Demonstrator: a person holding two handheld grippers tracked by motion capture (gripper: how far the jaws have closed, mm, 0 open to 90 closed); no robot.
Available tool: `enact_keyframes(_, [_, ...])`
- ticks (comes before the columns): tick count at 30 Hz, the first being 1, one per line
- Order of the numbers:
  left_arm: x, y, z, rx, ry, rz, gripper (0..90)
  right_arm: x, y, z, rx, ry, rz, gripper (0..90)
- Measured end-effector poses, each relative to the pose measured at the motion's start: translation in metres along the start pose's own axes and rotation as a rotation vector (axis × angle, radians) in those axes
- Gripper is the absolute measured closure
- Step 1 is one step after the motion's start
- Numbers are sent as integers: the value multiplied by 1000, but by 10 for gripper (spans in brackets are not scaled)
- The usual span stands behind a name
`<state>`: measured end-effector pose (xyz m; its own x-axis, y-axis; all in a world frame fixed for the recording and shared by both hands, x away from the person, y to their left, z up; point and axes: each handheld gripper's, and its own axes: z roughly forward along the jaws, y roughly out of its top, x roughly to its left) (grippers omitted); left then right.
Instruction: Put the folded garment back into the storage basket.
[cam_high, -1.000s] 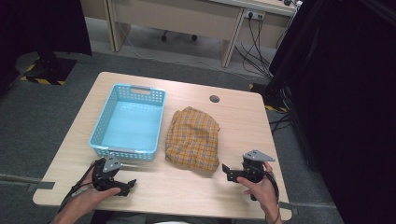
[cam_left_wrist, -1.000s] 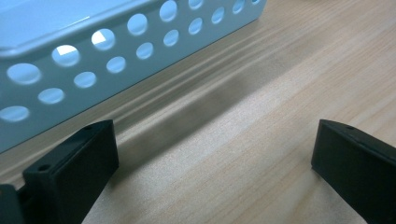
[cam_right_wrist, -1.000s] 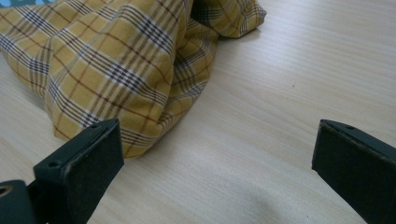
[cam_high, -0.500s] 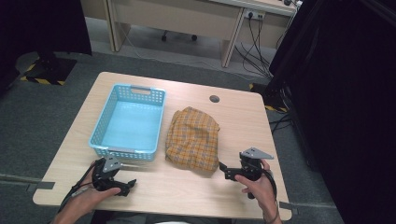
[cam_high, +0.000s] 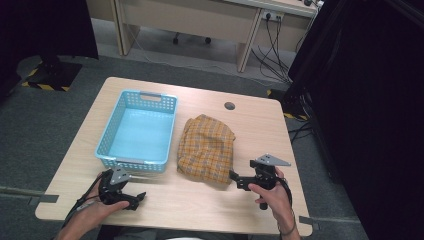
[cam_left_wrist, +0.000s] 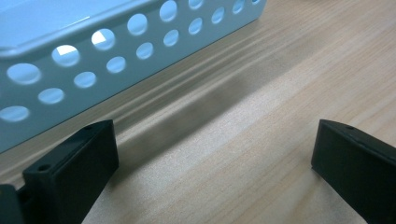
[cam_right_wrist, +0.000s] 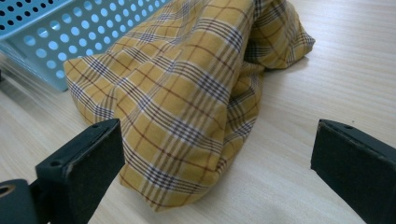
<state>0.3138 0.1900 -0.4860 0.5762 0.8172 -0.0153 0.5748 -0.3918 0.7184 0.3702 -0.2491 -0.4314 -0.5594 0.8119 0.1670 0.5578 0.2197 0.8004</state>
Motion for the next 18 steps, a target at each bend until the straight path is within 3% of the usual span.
enact_keyframes(4, [0,0,0,0,0,0,0,0,4,4,-4,30,18,30])
enact_keyframes(18, [0,0,0,0,0,0,0,-3,10,12,-12,53,44,28])
